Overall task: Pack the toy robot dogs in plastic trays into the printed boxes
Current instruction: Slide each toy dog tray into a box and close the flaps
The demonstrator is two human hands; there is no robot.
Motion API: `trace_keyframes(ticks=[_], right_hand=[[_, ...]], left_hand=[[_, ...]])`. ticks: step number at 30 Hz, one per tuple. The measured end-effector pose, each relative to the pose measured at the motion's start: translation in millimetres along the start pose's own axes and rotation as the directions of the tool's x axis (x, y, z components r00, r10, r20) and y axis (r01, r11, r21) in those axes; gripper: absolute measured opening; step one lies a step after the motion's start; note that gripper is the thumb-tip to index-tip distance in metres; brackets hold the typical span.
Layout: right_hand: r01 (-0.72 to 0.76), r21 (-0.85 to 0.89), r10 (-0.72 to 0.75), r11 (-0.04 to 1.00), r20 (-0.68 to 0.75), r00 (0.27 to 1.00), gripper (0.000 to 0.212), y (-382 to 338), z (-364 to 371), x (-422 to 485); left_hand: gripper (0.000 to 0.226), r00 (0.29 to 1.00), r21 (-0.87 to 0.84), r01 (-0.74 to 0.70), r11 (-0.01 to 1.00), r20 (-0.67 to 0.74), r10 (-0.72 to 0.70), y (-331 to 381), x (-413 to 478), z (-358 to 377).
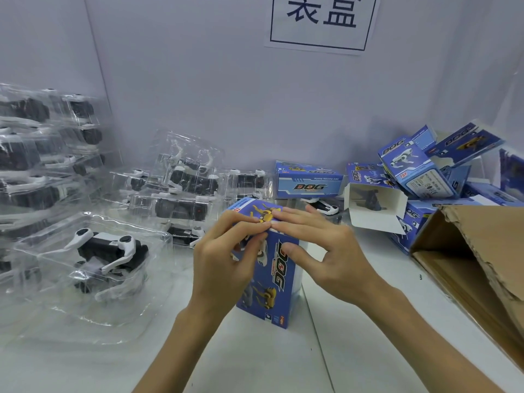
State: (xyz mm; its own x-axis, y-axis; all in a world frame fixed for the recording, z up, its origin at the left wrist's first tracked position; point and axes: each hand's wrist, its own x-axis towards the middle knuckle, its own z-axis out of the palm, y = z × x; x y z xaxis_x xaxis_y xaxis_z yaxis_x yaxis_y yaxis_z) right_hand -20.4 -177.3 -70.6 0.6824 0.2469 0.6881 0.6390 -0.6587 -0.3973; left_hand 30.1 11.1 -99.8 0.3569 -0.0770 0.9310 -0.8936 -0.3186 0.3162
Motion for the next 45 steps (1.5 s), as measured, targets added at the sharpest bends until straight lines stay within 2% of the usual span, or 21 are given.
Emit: trace_keyframes(ticks=[7, 11, 13, 15, 17, 18, 20, 22, 24, 26, 30, 34, 36, 37, 40, 42, 43, 45], right_hand=[[-0.005, 0.017, 0.005, 1.000, -0.021, 1.000, 0.033, 0, 1, 0], [-0.015, 0.037, 0.015, 0.999, -0.006, 1.000, 0.033, -2, 0, 1], [-0.057, 0.102, 0.055, 0.993, 0.027, 0.998, 0.033, 0, -4, 1], [-0.145, 0.238, 0.131, 0.960, 0.072, 0.989, 0.032, 3, -13, 0], [-0.219, 0.331, 0.189, 0.918, 0.120, 0.975, 0.032, 6, -23, 1], [-0.226, 0.323, 0.192, 0.919, 0.132, 0.972, 0.029, 7, -25, 2], [-0.183, 0.241, 0.160, 0.953, 0.110, 0.981, 0.022, 5, -26, 9], [-0.135, 0.165, 0.119, 0.977, 0.099, 0.988, 0.029, -1, -23, 18], [-0.059, 0.027, 0.055, 0.998, 0.145, 0.988, 0.039, -1, -16, 22], [-0.006, -0.087, 0.019, 0.996, 0.156, 0.988, 0.039, 2, -7, 21], [-0.029, -0.043, 0.032, 0.999, 0.077, 0.997, 0.034, 3, 0, 18], [-0.115, 0.030, 0.110, 0.993, 0.122, 0.986, 0.032, -1, -6, 22], [-0.181, 0.023, 0.171, 0.983, 0.233, 0.957, 0.037, -6, -19, 35], [-0.201, -0.047, 0.206, 0.978, 0.311, 0.928, 0.044, -8, -26, 44], [-0.199, -0.364, 0.380, 0.910, 0.537, 0.753, 0.080, -12, -43, 74], [-0.169, -0.450, 0.436, 0.877, 0.597, 0.673, 0.091, -12, -49, 87], [-0.160, -0.453, 0.435, 0.877, 0.606, 0.666, 0.093, -12, -52, 90], [-0.164, -0.421, 0.399, 0.892, 0.565, 0.722, 0.095, -14, -59, 89]], left_hand=[[0.006, 1.000, 0.047, 0.017, 0.999, 0.018, -0.018, 0, 7, -2], [0.007, 0.997, 0.096, -0.046, 0.994, 0.067, 0.040, -4, 14, -6], [0.016, 0.997, 0.167, -0.061, 0.984, 0.065, 0.051, -7, 13, -7], [0.024, 1.000, 0.207, -0.022, 0.978, 0.026, 0.017, -12, 8, -9], [0.027, 0.999, 0.110, 0.037, 0.993, 0.013, -0.038, -17, -1, -10], [0.026, 0.998, 0.052, 0.054, 0.997, 0.010, -0.054, -19, -7, -10], [0.024, 0.998, -0.008, 0.064, 0.998, -0.015, -0.064, -21, -14, -9], [0.023, 0.997, -0.018, 0.066, 0.998, -0.031, -0.067, -19, -15, -10], [0.021, 0.996, -0.027, 0.082, 0.996, -0.035, -0.083, -16, -13, -10], [0.018, 0.993, -0.044, 0.110, 0.993, -0.041, -0.112, -14, -10, -11], [0.013, 0.988, -0.038, 0.142, 0.989, -0.054, -0.144, -14, -3, -10], [0.019, 0.976, -0.107, 0.198, 0.974, -0.066, -0.205, -9, -11, -3], [0.025, 0.973, -0.136, 0.208, 0.969, -0.070, -0.219, -9, -16, -2], [0.028, 0.970, -0.150, 0.223, 0.963, -0.069, -0.235, -10, -17, -3], [0.038, 0.936, -0.220, 0.332, 0.917, -0.044, -0.349, -14, -20, -6], [0.046, 0.908, -0.287, 0.401, 0.870, -0.003, -0.420, -14, -23, -8], [0.051, 0.882, -0.316, 0.454, 0.833, 0.030, -0.470, -13, -24, -8], [0.054, 0.775, -0.351, 0.619, 0.703, 0.126, -0.620, -15, -23, -6]])
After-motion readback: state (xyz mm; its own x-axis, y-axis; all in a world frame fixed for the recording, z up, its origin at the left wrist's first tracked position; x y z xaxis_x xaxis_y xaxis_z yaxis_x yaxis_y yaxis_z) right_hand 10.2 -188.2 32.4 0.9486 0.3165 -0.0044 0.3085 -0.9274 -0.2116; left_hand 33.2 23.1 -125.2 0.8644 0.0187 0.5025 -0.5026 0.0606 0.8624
